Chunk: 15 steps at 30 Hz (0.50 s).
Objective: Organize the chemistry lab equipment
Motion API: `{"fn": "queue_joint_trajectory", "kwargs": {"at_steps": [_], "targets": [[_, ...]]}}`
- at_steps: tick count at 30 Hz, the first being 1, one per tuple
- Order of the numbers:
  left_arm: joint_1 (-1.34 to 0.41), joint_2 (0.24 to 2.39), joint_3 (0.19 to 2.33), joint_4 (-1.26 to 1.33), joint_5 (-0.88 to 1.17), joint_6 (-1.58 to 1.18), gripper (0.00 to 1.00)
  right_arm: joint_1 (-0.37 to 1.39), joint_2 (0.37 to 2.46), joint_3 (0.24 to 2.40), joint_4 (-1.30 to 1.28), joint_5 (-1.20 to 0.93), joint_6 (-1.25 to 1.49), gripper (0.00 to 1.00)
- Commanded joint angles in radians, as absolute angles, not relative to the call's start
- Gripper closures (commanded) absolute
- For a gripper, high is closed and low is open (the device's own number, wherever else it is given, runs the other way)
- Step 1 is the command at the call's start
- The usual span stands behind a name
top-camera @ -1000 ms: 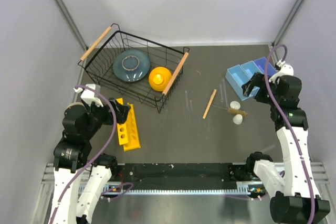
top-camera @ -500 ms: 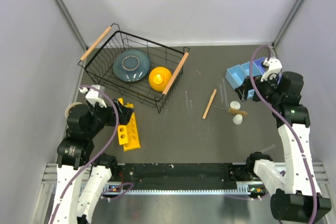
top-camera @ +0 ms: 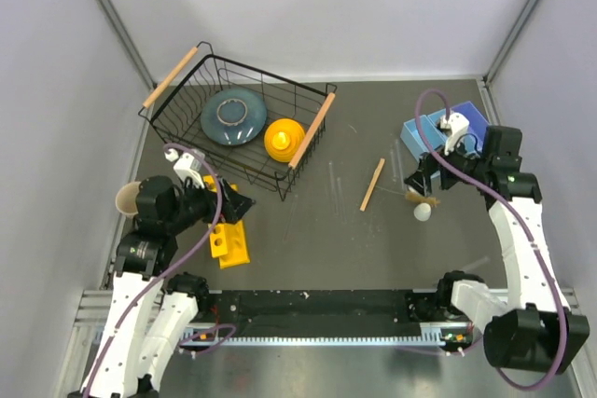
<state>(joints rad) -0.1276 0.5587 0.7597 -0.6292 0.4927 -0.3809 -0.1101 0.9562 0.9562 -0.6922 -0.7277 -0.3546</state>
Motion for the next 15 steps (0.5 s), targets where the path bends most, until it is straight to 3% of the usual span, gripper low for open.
{"fn": "queue_joint_trajectory", "kwargs": {"at_steps": [1, 9, 15], "targets": [[-0.181, 0.545, 0.703, -0.529, 0.555, -0.455, 0.01, -0.118, 1.034, 0.968, -0.729, -0.738, -0.431, 0.01], [-0.564, 0.563, 0.669, -0.448, 0.282, -0.509, 0.01, -0.006, 1.192, 1.008, -0.808, -0.517, -0.551, 0.01], [-0.739, 0.684, 0.709, -0.405, 0.16, -0.512, 0.01, 0.034, 1.235, 1.006, -0.811, -0.528, -0.555, 0.01]]}}
